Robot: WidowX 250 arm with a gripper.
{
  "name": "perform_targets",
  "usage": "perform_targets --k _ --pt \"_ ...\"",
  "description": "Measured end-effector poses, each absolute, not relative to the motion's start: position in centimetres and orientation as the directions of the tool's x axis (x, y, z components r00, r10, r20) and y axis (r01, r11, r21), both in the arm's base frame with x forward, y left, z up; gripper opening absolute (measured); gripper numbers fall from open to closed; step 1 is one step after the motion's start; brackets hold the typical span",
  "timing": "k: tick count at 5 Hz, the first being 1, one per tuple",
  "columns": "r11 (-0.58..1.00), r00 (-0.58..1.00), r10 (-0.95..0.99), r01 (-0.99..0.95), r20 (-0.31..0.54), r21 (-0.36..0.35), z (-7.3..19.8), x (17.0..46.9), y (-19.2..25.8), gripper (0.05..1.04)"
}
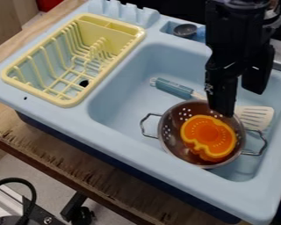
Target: Put the blue spoon in the sink
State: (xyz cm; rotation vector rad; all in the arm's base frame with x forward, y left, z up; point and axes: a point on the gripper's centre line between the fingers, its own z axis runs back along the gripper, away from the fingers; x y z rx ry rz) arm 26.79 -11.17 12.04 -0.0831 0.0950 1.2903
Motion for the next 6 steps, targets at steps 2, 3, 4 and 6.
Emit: perform_targets --k 2,3,4,6 --pt "0.235 0.235 0.968 -0.972 -0.087 -0.005 10.8 27.5 -9.1 0.997" --pt "0.161 0.165 0.981 -0.986 -0.101 -0.049 12.6 28.0 -5.8 0.997" --pt "0.078 0.083 0.993 -0.994 -0.078 -0.071 13.6 28.9 -2.6 0.997" --pt "-0.063 -0.051 0.990 -0.994 -0.134 -0.090 15.5 32.0 0.9 0.997"
